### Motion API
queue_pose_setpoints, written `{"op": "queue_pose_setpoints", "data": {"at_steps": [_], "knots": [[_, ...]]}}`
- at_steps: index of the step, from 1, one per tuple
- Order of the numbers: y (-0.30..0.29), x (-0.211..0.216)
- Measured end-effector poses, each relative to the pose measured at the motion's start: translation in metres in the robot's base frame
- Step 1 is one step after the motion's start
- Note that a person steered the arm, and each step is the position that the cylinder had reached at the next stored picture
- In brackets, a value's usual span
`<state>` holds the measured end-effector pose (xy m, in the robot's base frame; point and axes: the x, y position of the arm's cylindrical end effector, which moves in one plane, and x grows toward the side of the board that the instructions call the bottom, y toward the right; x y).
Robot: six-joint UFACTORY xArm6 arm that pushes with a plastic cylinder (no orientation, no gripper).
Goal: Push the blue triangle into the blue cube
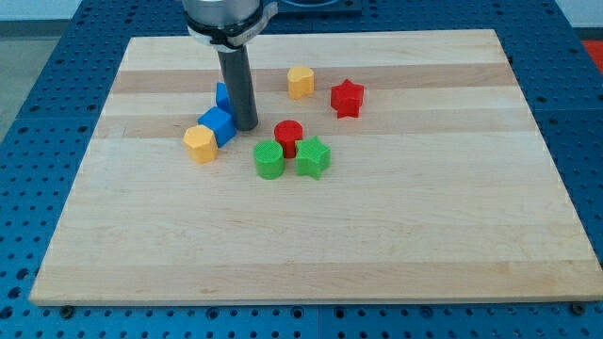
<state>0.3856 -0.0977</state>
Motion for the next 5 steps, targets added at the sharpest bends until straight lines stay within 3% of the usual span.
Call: {"op": "queue_pose_setpoints", "data": {"at_steps": [3, 5], "knots": [[-0.013, 0.0], [0.003, -0.025]]}}
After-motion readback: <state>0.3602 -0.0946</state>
